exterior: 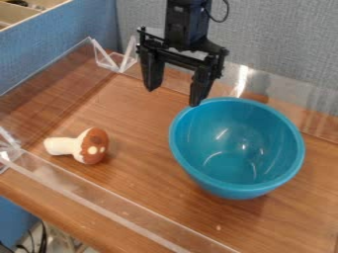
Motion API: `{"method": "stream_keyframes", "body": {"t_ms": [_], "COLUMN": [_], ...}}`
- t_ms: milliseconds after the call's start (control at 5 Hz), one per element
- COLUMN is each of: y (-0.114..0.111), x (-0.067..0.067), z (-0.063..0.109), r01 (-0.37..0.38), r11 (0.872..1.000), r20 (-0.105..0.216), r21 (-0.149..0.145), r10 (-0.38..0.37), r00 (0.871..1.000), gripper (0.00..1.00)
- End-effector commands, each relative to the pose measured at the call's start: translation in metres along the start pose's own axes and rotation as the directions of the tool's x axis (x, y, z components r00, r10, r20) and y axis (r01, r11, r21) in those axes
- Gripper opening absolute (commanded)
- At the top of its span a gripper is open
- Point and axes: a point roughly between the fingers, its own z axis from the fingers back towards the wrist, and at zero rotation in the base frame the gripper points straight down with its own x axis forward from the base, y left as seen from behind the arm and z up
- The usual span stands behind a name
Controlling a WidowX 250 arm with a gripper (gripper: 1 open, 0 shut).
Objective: Put the mushroom in the blue bowl
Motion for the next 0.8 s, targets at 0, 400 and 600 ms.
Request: {"method": "stream_keyframes", "body": {"t_ms": [0, 400, 600], "y": [0.024, 0.072, 0.085], "x": [-0.017, -0.053, -0.064], "z": [-0.005, -0.025, -0.032], "r01": [0.247, 0.679, 0.723], "r11": [0.969, 0.731, 0.687], "r20": [-0.022, -0.082, -0.103], "r21": [0.020, 0.057, 0.067], "r10": [-0.246, -0.675, -0.716], "r00": [0.969, 0.733, 0.690], "gripper": [1.00, 1.00, 1.00]}}
